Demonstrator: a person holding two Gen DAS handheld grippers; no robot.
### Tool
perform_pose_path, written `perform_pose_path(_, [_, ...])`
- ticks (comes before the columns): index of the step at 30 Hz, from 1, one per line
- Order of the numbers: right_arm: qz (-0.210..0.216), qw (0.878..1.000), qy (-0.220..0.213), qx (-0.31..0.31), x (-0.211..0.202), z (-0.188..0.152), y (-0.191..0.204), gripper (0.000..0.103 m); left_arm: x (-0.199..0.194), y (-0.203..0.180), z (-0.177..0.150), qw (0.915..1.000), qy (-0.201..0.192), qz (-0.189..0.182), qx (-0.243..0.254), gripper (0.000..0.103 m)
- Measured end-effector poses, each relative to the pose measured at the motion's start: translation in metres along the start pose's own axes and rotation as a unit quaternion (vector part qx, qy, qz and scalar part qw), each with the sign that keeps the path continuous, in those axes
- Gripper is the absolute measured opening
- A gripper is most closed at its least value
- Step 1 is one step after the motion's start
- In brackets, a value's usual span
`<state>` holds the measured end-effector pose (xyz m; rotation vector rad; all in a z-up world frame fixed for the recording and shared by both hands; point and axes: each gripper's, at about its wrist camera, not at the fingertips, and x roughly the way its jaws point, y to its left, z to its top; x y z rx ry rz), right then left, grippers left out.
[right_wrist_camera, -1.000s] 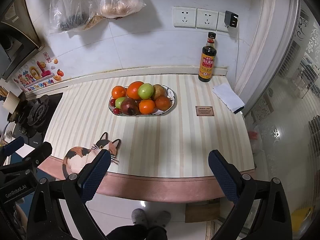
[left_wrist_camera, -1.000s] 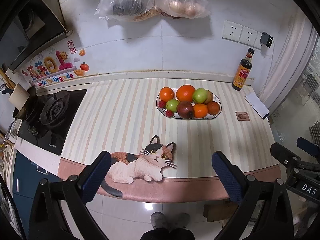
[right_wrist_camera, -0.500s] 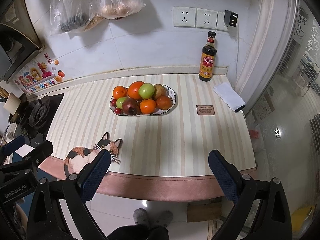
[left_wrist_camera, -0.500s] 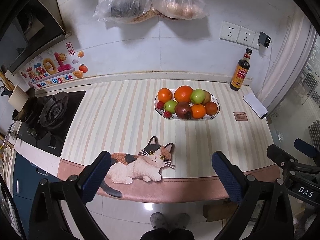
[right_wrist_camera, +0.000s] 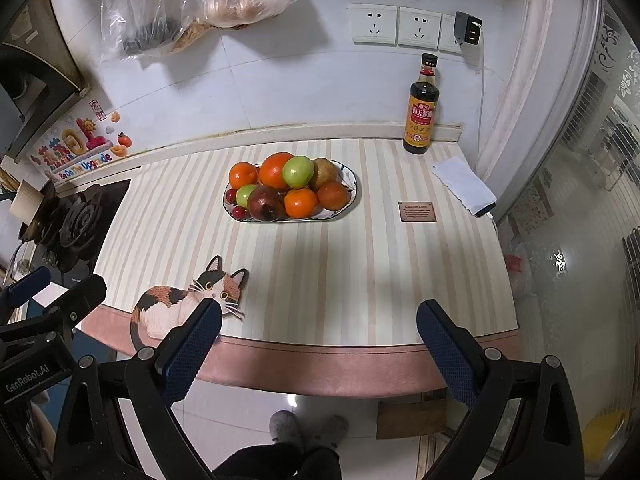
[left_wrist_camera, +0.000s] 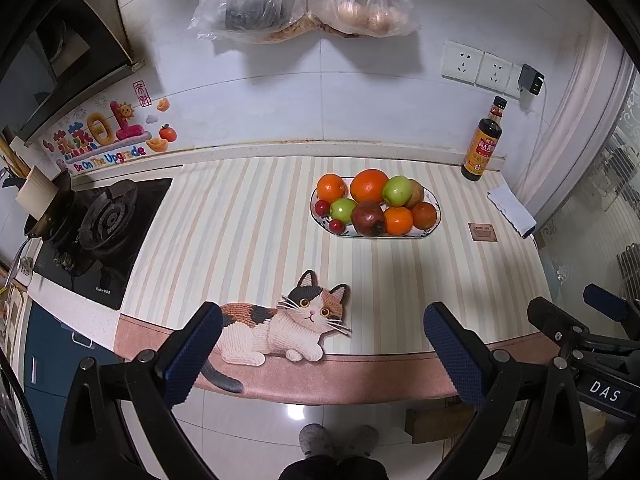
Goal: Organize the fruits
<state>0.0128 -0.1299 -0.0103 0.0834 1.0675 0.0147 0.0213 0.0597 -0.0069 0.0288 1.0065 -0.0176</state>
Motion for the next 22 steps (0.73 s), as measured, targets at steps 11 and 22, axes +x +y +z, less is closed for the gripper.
perform_pose_path(11, [0.002,1.0,-0.003,0.005,-0.0021,0.0002,-0.0001,0.1,-0.0006,0.0045,-0.0006,1.0,0.0,0.004,-0.003,0.103])
perform_pose_path(22, [0.003,1.0,-0.005,0.006,-0.0022,0.0007,-0.0002,0.1,-0.0028,0.0073,-0.0021,0.9999,-0.008,0.009,-0.001,0.103])
